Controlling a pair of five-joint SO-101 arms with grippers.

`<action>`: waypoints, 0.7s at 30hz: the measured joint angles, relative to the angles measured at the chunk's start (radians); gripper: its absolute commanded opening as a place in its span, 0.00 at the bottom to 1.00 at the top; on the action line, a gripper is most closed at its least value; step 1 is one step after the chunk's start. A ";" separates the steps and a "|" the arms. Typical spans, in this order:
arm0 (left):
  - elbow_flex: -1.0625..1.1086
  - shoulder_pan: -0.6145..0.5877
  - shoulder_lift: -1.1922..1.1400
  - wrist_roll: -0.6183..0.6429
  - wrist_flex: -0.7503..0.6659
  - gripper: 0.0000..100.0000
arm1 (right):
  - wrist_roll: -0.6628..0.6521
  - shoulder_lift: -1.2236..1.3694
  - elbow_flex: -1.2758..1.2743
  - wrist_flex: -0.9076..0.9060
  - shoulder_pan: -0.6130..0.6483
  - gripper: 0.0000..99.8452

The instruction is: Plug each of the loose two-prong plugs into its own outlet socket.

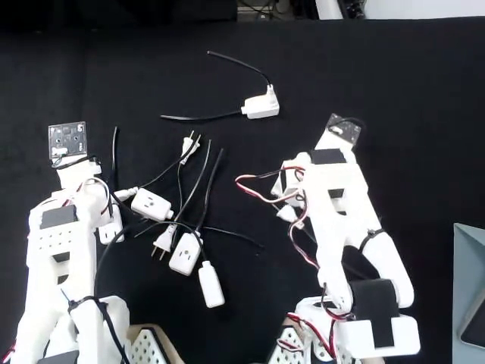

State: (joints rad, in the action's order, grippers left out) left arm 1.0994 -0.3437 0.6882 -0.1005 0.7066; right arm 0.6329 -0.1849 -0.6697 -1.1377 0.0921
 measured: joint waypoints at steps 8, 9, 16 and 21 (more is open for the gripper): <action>0.000 0.000 0.000 0.000 0.000 0.03 | 0.104 0.157 0.025 0.028 -0.009 0.31; 0.000 0.000 0.000 0.000 0.000 0.03 | 0.112 0.181 0.038 0.028 -0.017 0.31; 0.000 0.000 0.000 0.000 0.000 0.03 | 0.123 0.307 0.130 0.025 -0.035 0.30; 0.000 0.000 0.000 0.000 0.000 0.03 | 0.123 0.316 0.140 0.025 -0.029 0.30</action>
State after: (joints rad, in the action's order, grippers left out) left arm 1.0994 -0.3437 0.6882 -0.1005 0.7066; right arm 0.7557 0.1312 -0.5301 -1.1132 0.0629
